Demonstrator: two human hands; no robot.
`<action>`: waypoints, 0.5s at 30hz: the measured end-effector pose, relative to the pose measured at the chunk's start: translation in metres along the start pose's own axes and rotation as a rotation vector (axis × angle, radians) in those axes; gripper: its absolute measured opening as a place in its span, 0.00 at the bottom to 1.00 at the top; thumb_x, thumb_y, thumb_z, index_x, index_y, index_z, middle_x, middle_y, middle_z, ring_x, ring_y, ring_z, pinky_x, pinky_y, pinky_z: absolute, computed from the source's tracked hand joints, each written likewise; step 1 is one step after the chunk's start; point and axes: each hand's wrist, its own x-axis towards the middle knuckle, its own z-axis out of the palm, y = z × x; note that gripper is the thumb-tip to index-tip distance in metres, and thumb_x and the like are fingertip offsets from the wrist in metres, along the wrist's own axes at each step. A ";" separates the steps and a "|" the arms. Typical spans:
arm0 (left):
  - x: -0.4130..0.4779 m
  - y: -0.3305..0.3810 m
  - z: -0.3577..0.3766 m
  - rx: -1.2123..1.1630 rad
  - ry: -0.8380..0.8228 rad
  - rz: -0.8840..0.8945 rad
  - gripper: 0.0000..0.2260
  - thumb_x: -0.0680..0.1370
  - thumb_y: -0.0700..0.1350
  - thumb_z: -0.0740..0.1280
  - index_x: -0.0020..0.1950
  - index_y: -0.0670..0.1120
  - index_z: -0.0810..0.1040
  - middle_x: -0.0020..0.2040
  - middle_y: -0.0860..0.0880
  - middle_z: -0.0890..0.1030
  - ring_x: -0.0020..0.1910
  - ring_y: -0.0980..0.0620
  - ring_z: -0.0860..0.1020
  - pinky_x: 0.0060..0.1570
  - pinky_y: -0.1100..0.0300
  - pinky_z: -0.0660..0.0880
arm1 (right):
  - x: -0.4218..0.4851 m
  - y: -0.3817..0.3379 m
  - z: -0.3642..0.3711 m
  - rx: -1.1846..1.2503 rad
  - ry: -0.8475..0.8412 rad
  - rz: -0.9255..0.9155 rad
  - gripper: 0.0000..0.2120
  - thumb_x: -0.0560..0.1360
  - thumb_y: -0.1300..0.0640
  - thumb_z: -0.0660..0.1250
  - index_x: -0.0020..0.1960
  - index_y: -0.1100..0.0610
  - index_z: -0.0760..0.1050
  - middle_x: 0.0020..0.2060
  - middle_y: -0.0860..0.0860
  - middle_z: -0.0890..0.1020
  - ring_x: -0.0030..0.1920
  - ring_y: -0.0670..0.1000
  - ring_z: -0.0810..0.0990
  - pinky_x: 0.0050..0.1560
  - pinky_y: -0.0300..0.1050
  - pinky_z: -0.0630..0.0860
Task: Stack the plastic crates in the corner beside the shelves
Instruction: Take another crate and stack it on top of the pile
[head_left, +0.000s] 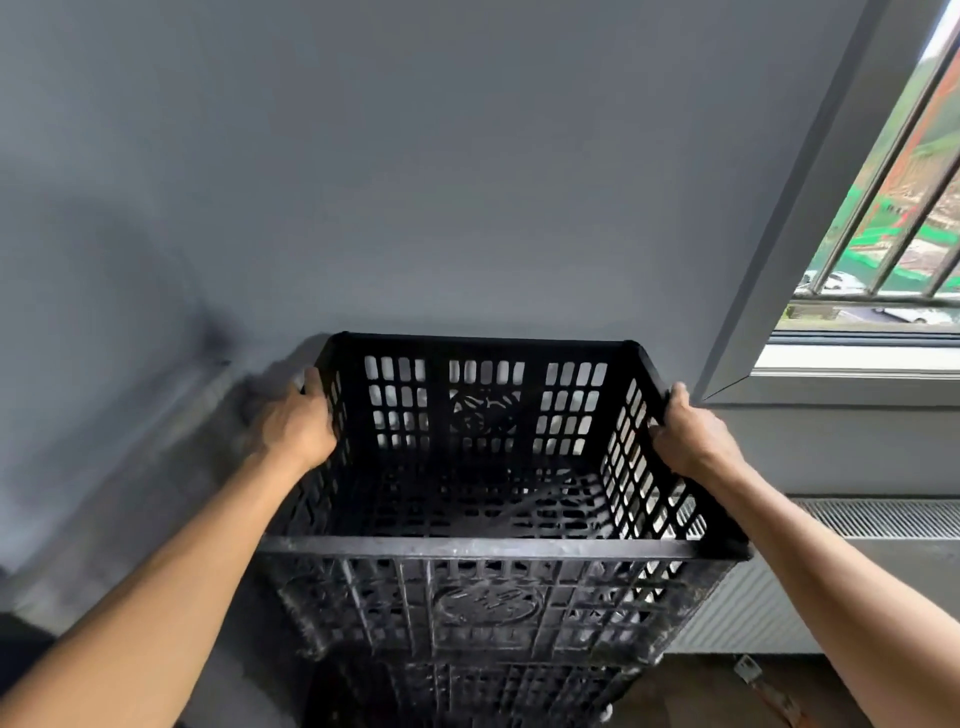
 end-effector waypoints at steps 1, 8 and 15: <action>0.000 -0.003 0.003 0.009 0.007 0.000 0.34 0.79 0.45 0.62 0.81 0.43 0.49 0.69 0.33 0.70 0.56 0.33 0.79 0.49 0.44 0.79 | -0.001 0.001 0.000 0.003 -0.008 0.000 0.22 0.78 0.58 0.63 0.68 0.60 0.60 0.54 0.67 0.81 0.54 0.67 0.80 0.53 0.55 0.77; 0.015 -0.004 0.011 0.004 0.014 -0.029 0.35 0.78 0.41 0.62 0.81 0.45 0.47 0.65 0.34 0.75 0.54 0.34 0.79 0.47 0.45 0.79 | 0.006 0.001 0.008 -0.023 0.028 -0.031 0.13 0.78 0.58 0.64 0.57 0.61 0.63 0.49 0.68 0.81 0.49 0.68 0.81 0.45 0.53 0.74; 0.017 -0.006 0.012 -0.006 -0.014 -0.066 0.36 0.79 0.42 0.61 0.81 0.49 0.42 0.65 0.38 0.74 0.49 0.39 0.80 0.44 0.46 0.81 | 0.007 0.001 0.007 -0.039 0.025 -0.038 0.14 0.78 0.57 0.64 0.58 0.61 0.63 0.49 0.68 0.81 0.49 0.68 0.80 0.43 0.51 0.70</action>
